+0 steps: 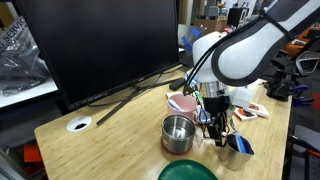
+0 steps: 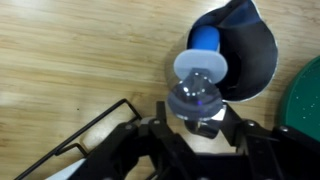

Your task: Turn the silver cup anti clockwise

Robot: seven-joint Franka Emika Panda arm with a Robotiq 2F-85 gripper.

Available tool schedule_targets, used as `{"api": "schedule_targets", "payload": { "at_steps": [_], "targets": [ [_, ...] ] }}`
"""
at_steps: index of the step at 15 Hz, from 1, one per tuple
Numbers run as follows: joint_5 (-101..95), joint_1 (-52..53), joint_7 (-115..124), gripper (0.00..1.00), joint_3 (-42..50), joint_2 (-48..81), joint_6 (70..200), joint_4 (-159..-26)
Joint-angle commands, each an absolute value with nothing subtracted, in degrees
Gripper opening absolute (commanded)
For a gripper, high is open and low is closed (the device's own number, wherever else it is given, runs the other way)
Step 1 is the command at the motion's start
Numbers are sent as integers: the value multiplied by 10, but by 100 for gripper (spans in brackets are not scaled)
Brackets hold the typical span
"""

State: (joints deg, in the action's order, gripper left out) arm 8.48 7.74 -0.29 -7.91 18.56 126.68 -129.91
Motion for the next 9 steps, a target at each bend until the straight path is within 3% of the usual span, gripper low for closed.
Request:
{"api": "schedule_targets", "payload": {
  "at_steps": [1,5,9],
  "targets": [
    [65,82,16,27,-75,183,1266,-1300],
    [55,80,24,2,-76,176,1248,-1299],
    [56,79,25,4,-77,171,1219,-1297]
  ]
}}
